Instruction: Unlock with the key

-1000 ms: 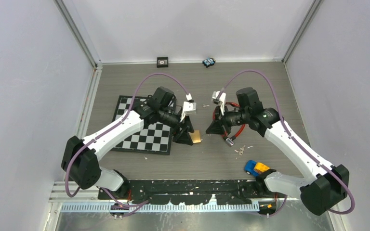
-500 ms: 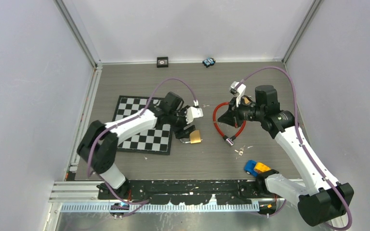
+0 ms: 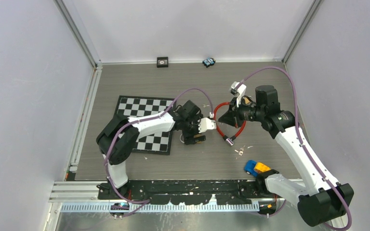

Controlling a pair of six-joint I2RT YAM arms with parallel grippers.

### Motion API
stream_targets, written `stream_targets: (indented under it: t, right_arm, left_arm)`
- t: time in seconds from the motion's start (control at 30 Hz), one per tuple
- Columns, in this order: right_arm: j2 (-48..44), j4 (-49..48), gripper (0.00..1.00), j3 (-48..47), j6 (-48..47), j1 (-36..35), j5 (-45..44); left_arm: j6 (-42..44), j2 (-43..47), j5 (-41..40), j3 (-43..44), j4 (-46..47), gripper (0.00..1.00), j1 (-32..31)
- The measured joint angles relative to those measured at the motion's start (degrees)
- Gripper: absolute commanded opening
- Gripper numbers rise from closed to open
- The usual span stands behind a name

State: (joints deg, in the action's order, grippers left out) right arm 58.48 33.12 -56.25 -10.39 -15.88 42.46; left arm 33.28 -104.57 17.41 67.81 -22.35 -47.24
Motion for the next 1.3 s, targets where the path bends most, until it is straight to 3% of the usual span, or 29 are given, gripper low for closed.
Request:
stream_targets:
  t: [0.33, 0.43, 0.57, 0.77, 1.0, 1.3]
  right_arm:
    - [0.0, 0.5, 0.01, 0.0, 0.0, 0.0, 0.0]
    - [0.0, 0.7, 0.01, 0.0, -0.1, 0.3, 0.0]
    - [0.0, 0.9, 0.01, 0.0, -0.2, 0.4, 0.0]
    - [-0.5, 1.3, 0.01, 0.0, -0.2, 0.4, 0.0]
    - [-0.9, 2.0, 0.01, -0.4, -0.2, 1.2, 0.3]
    - [-0.4, 3.7, 0.01, -2.8, -0.3, 1.8, 4.3]
  left_arm:
    - [-0.7, -2.8, -1.3, 1.2, -0.1, 0.86, -1.0]
    - [-1.3, -3.1, -1.3, 1.6, -0.1, 0.8, -1.0]
    - [-1.7, -3.2, -0.9, 1.6, -0.2, 0.53, -1.0]
    - [-0.9, -3.0, 0.1, 1.0, 0.6, 0.0, -1.0]
    - [-0.1, 2.6, 5.6, -4.8, 0.2, 0.0, 0.8]
    - [2.1, 19.3, 21.4, -9.1, -0.4, 0.0, 6.1]
